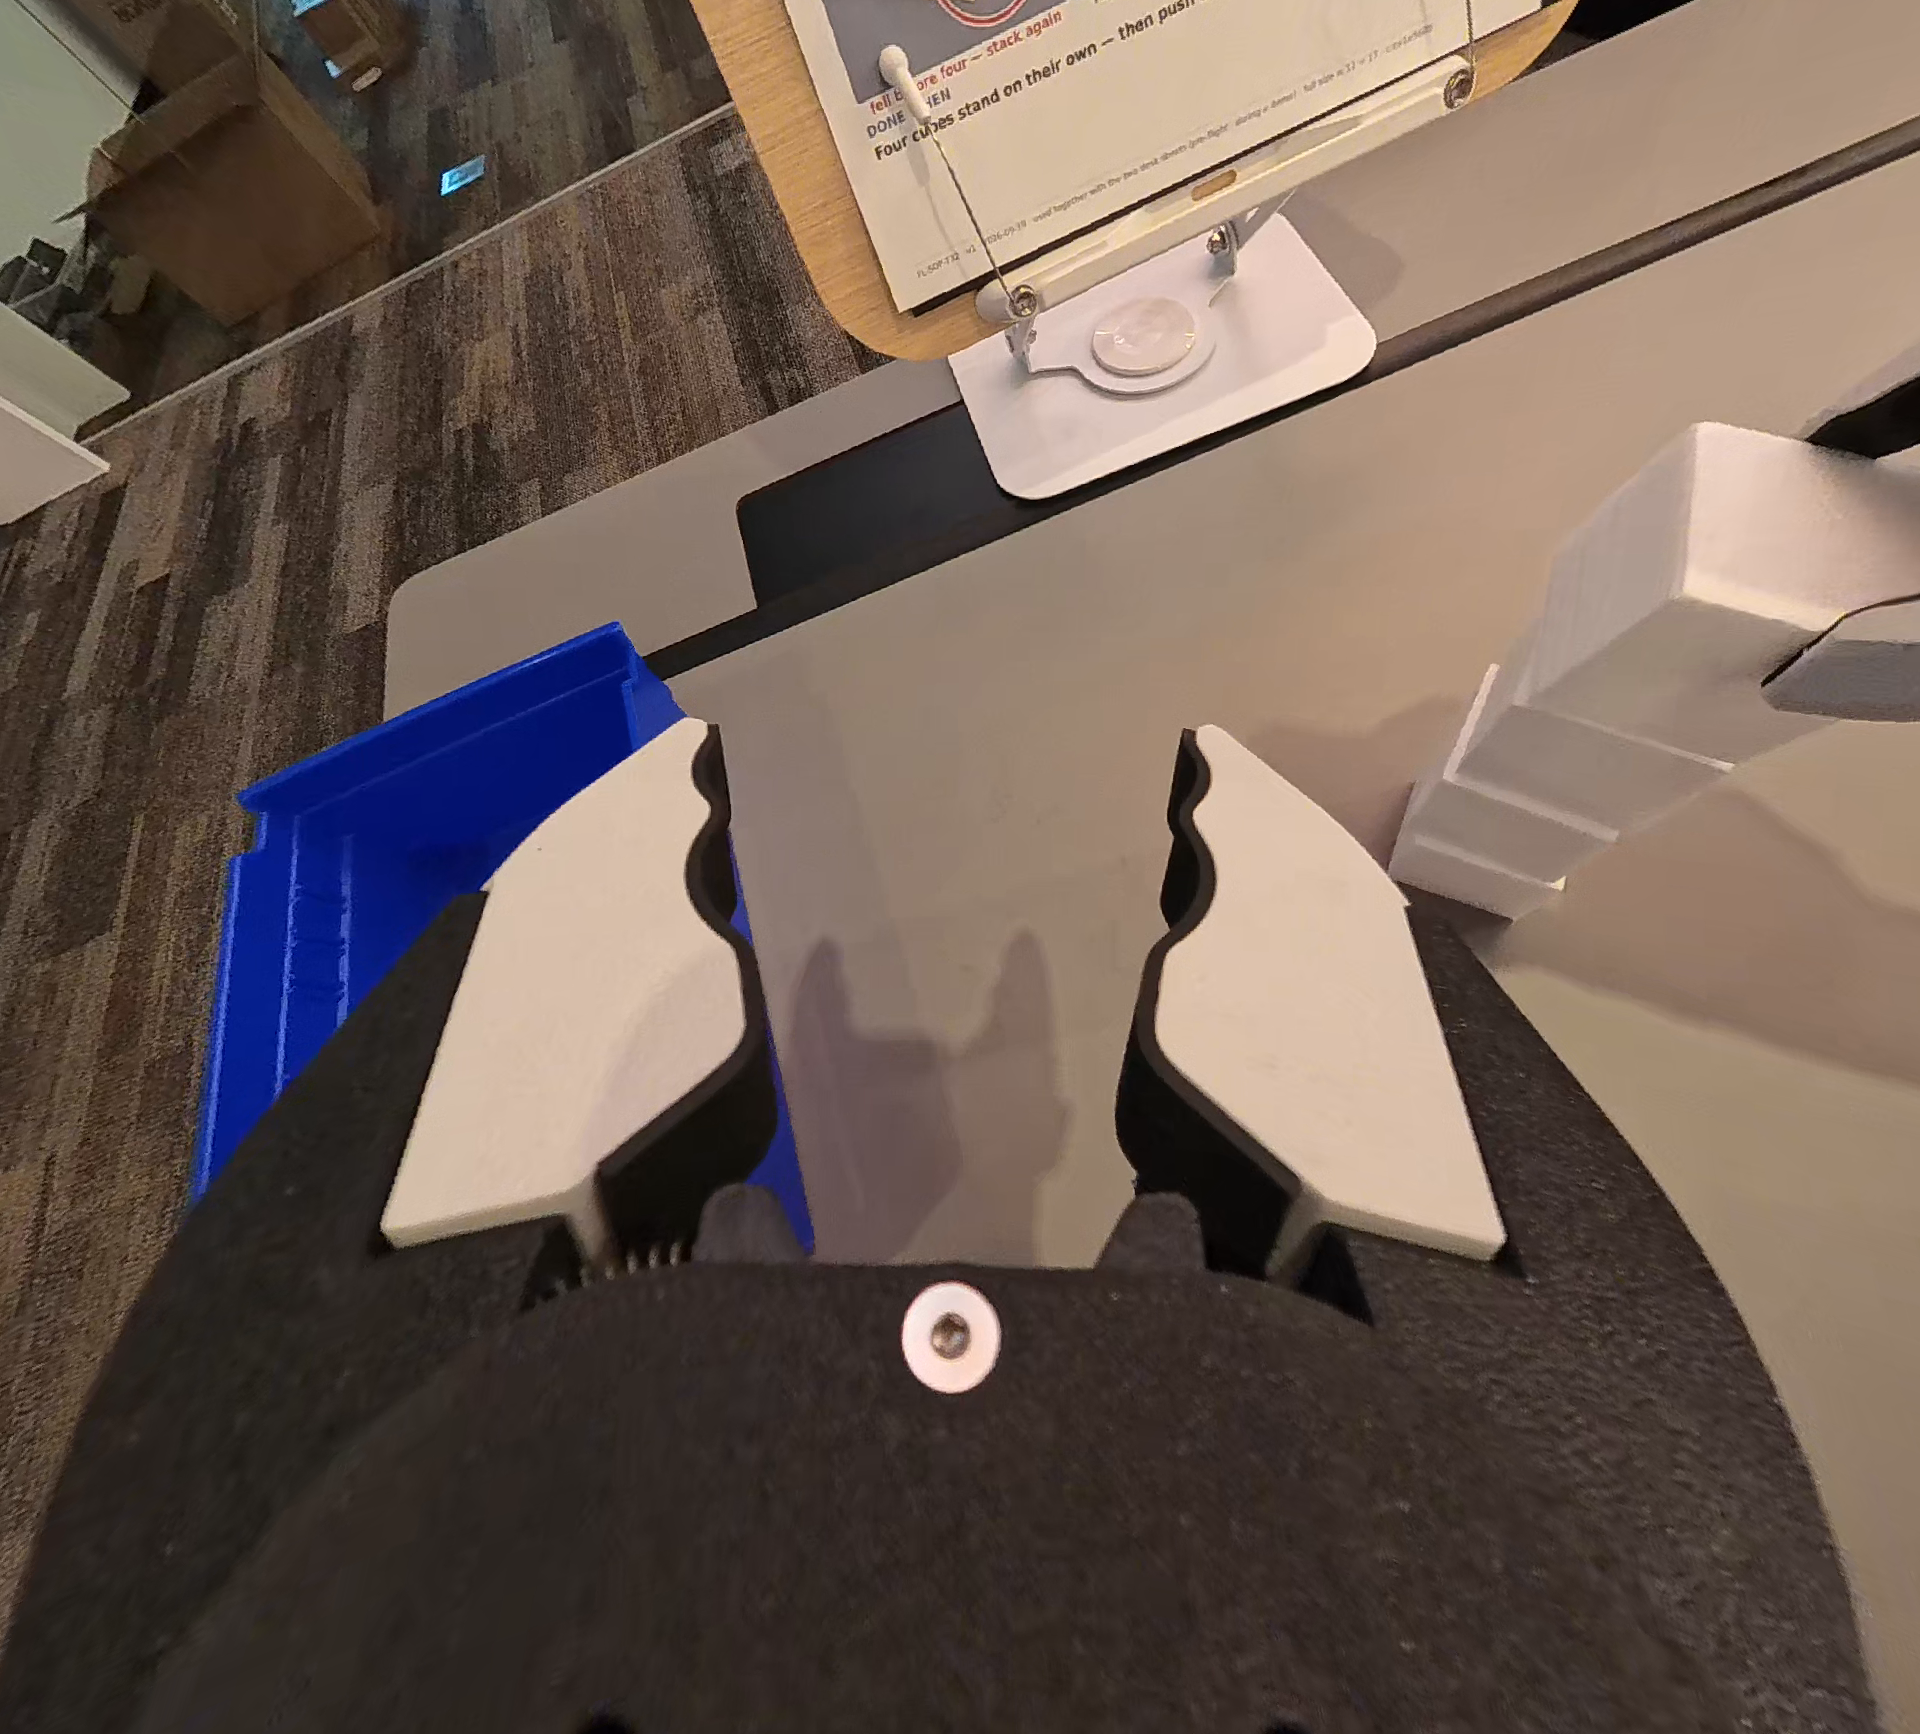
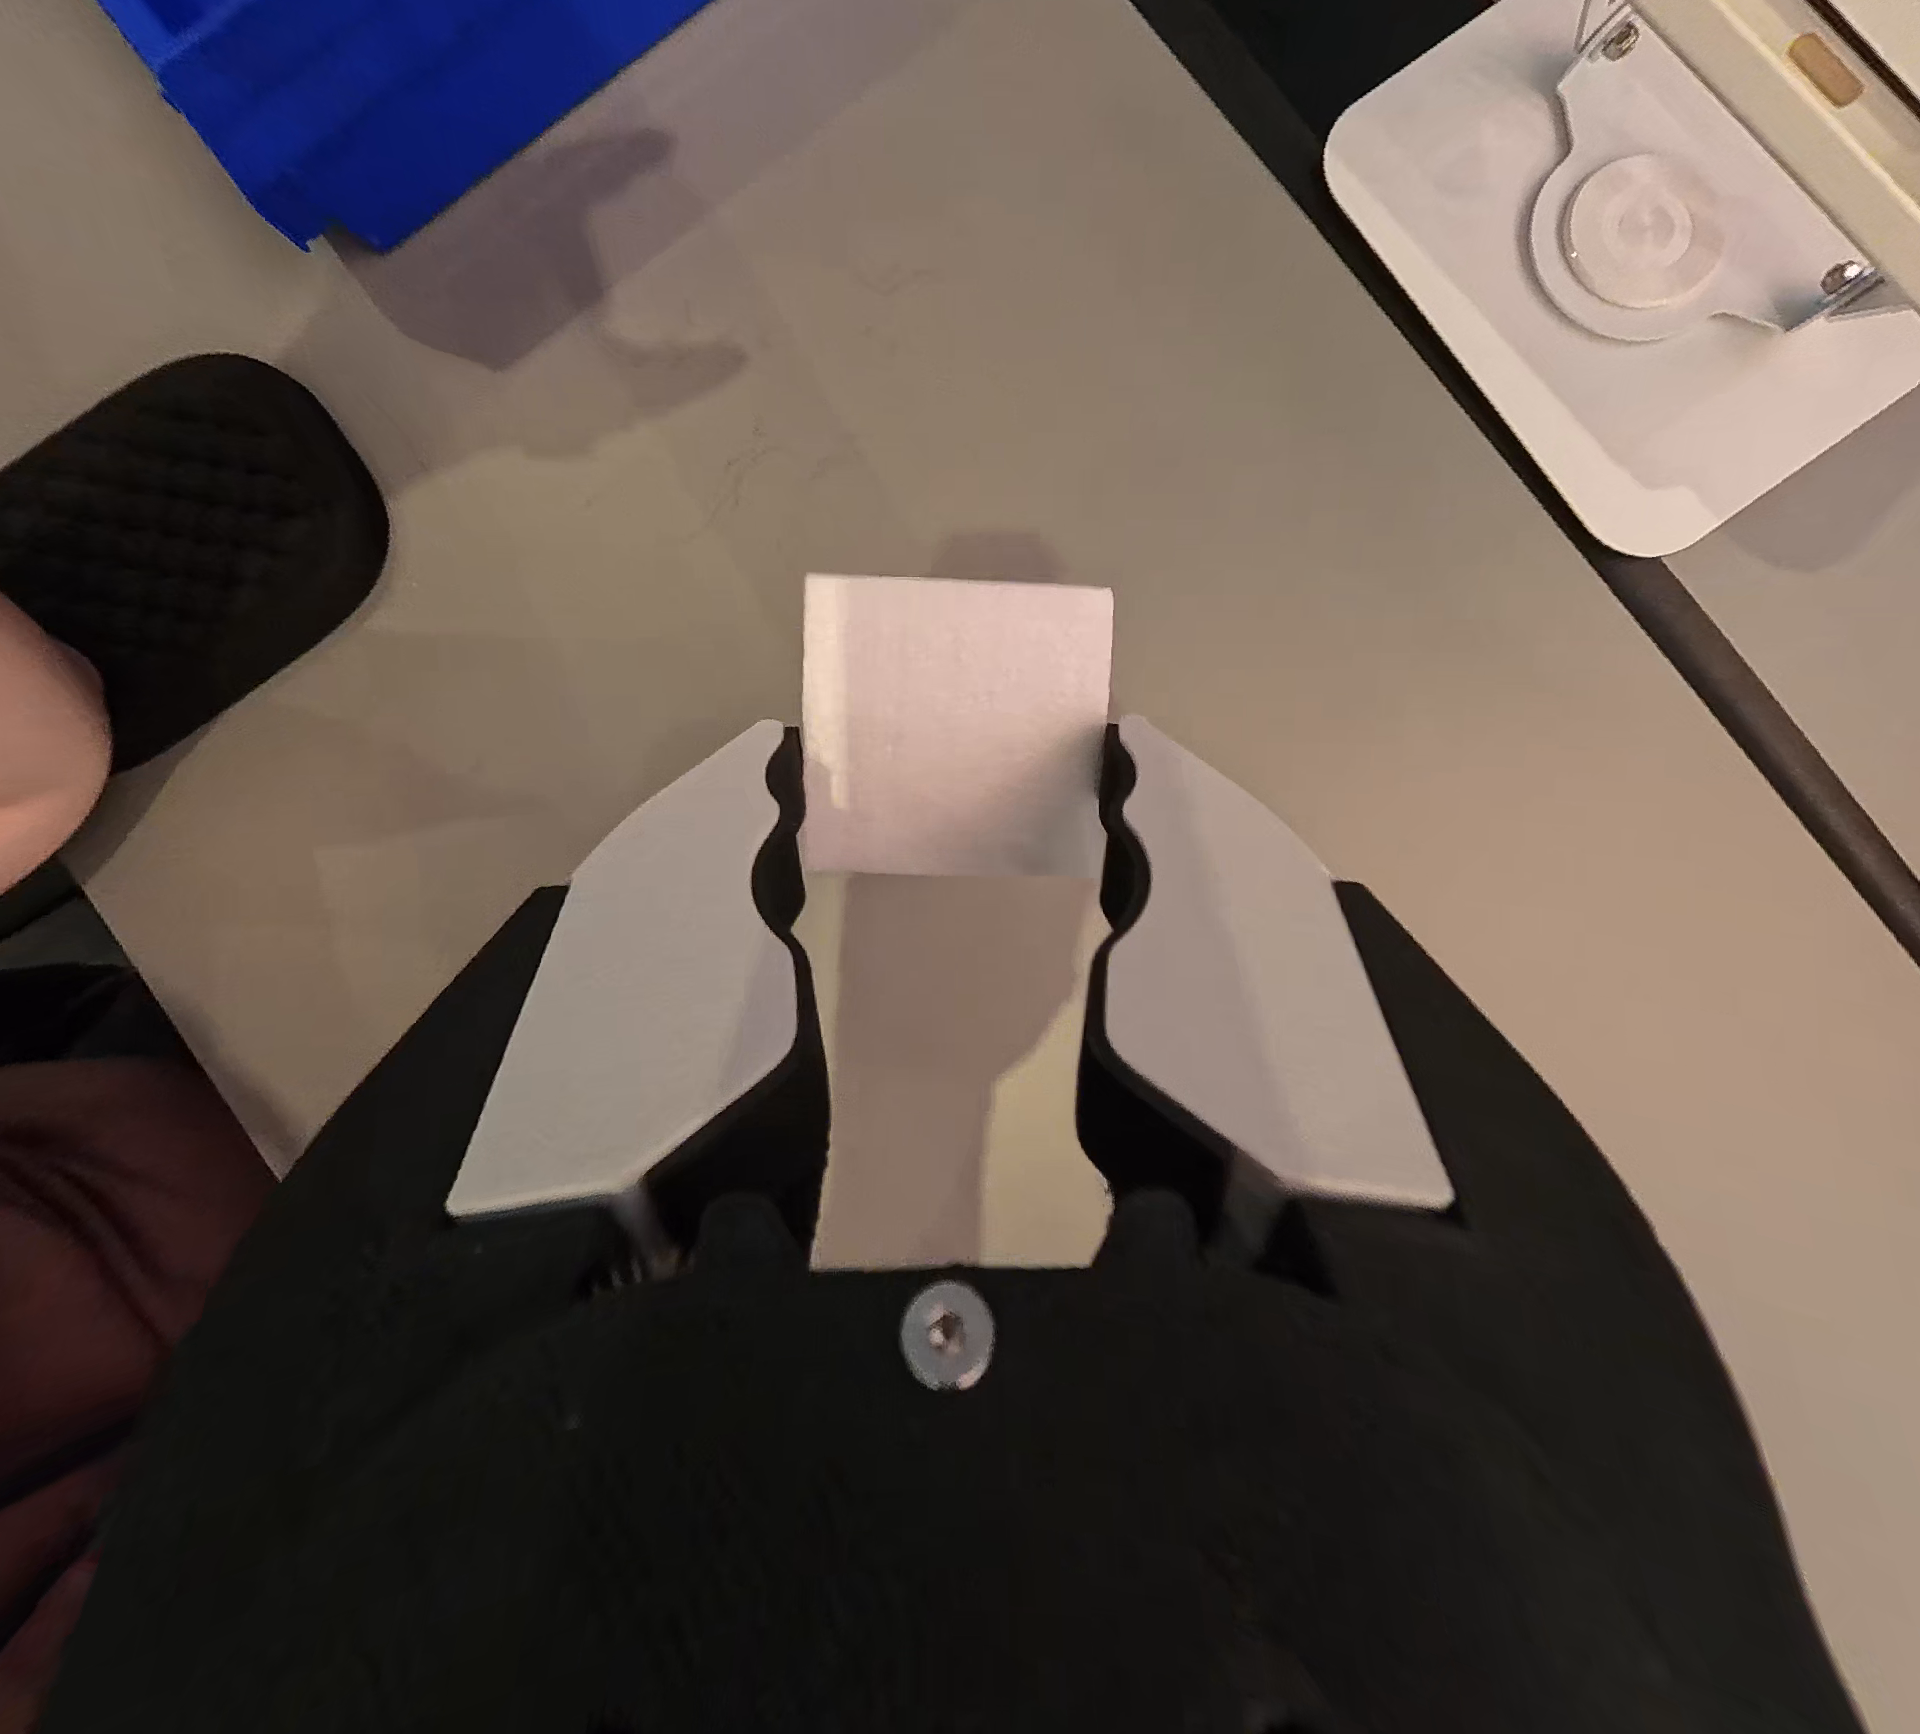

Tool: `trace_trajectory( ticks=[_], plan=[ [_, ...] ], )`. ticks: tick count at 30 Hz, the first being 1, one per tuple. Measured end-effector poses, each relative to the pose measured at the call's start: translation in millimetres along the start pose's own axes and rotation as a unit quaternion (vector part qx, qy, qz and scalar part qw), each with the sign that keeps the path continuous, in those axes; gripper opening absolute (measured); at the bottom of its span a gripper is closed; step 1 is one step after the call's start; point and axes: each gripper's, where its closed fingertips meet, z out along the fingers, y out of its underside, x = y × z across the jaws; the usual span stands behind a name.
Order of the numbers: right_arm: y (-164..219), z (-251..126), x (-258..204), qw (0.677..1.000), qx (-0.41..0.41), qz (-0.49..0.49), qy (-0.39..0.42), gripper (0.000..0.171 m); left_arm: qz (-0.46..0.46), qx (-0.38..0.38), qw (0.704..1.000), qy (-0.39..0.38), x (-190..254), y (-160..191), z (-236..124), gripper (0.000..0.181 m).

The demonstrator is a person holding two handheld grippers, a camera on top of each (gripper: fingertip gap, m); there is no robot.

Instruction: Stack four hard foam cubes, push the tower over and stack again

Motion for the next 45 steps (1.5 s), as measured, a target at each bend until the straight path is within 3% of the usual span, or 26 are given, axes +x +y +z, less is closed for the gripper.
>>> trace_trajectory(
  ticks=[5,9,15,18,20,23,25,29,34,36,37,45],
  plan=[
    [-0.9,2.8,-1.5,1.0,-0.021,-0.014,0.016,0.057,-0.001,0.005,1.0,0.003,0.7,-0.8,-3.0,0.082],
    [-6.1,-10.2,0.6,0.999,0.006,-0.02,0.024,0.074,-0.002,0.008,1.0,0.003,0.2,-0.9,-5.0,0.083],
    [-24.4,-85.4,0.5,0.975,0.207,-0.082,0.003,0.074,-0.003,0.04,0.999,0.029,7.6,-11.6,-8.0,0.082],
    [-18.0,-120.9,31.3,0.944,0.305,-0.112,0.06,0.073,-0.005,0.068,0.995,0.076,18.6,-20.1,-11.1,0.078],
    [0.6,-128.0,64.6,0.936,0.324,-0.093,0.102,0.073,0.0,0.063,0.991,0.116,28.4,-17.9,-9.0,0.072],
    [32.5,-116.3,112.6,0.955,0.27,-0.026,0.116,0.059,0.004,0.043,0.991,0.124,29.6,-11.0,6.4,0.063],
    [50.6,-110.0,136.1,0.963,0.242,0.006,0.121,0.027,0.004,0.02,0.994,0.105,24.9,-4.0,22.0,0.063],
    [77.4,-105.5,172.5,0.966,0.205,0.051,0.152,0.009,-0.004,-0.008,0.995,0.099,24.4,6.0,43.8,0.059],
    [103.9,-102.1,200.9,0.965,0.152,0.077,0.198,0.001,0.001,-0.073,0.994,0.082,23.3,29.6,63.9,0.048],
    [113.4,-99.4,208.6,0.965,0.13,0.084,0.21,0.001,0.006,-0.126,0.988,0.086,31.1,48.5,73.0,0.025],
    [118.4,-97.9,212.0,0.966,0.118,0.087,0.214,0.001,0.014,-0.168,0.98,0.103,40.9,62.8,76.7,0.001],
    [166.1,-100.3,242.0,0.961,0.051,0.139,0.233,0.001,0.094,-0.387,0.91,0.118,79.0,152.1,116.5,0.0]
  ],
)
